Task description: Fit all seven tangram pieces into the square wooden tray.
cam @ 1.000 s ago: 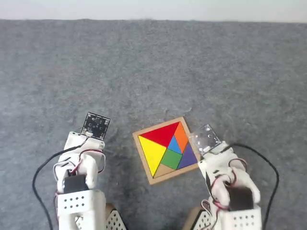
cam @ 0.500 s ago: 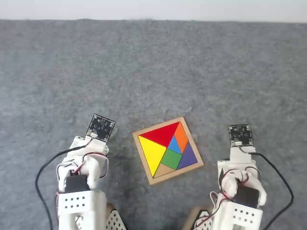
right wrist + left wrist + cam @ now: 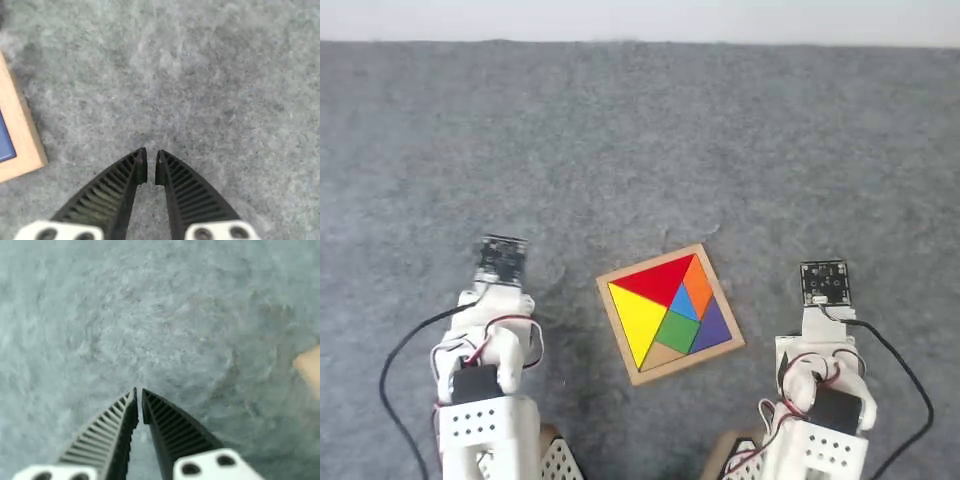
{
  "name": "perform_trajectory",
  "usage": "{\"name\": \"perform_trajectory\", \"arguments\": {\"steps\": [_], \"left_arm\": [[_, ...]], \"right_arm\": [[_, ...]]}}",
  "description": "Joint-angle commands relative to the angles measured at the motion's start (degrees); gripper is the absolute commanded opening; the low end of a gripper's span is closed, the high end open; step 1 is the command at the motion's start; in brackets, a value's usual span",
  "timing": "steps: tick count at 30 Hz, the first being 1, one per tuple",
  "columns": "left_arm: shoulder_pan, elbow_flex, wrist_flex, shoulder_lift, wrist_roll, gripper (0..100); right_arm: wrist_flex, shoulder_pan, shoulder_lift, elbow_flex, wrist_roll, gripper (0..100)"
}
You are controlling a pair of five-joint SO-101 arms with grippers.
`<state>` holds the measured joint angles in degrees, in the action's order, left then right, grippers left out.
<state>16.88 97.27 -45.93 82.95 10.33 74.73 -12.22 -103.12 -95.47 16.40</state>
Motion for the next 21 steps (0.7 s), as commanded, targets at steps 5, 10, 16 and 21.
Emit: {"name": "perform_trajectory", "arguments": {"steps": [5, 10, 16, 21], "left_arm": [[0.0, -0.66, 1.58, 0.97, -24.97, 1], [-0.09, -0.66, 1.58, 0.97, -23.47, 1], [0.35, -0.66, 1.58, 0.97, -23.38, 1], [0.35, -0.66, 1.58, 0.97, -23.38, 1]], "right_arm": [[0.22, -0.48, -0.75, -0.97, -0.62, 5.6], [0.22, -0.48, -0.75, -0.97, -0.62, 5.5], [0.22, 1.1, -0.75, -0.97, -0.62, 5.4], [0.22, 9.36, -0.75, -0.97, -0.7, 5.4]]}}
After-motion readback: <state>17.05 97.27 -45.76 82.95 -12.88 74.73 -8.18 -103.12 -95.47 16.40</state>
